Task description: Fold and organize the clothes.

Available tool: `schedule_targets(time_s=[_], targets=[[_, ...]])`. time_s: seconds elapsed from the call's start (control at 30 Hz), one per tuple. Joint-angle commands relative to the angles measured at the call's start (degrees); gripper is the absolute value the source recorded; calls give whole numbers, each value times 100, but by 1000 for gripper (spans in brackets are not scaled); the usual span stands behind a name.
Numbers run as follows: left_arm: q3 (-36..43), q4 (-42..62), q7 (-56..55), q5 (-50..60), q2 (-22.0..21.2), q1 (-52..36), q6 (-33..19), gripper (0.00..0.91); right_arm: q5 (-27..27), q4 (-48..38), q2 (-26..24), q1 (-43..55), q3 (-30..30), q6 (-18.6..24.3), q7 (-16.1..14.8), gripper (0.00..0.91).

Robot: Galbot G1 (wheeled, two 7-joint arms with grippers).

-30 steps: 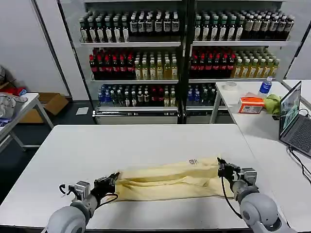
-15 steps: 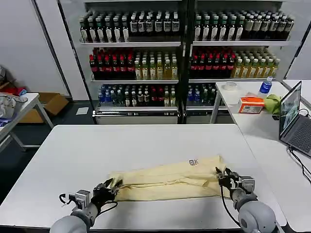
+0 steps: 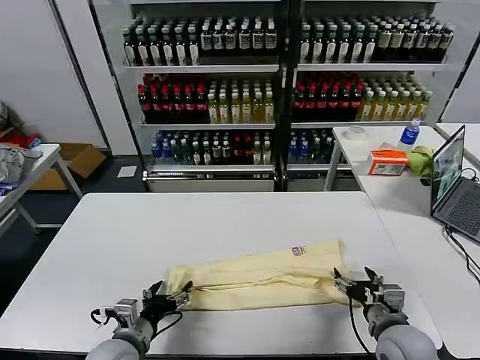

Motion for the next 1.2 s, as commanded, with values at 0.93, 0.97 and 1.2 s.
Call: schedule_targets(time_s=[0.93, 0.97, 1.2], targets=[[-1226, 162, 488, -2243, 238, 23, -228, 40, 287, 94, 79, -104, 245, -22, 167, 907], [-1361, 200, 499, -2324, 299, 29, -217, 30, 297, 88, 73, -95, 250, -21, 166, 907], [-2331, 477, 550, -2968, 835, 48, -103, 30, 343, 42, 48, -3, 260, -18, 168, 907]])
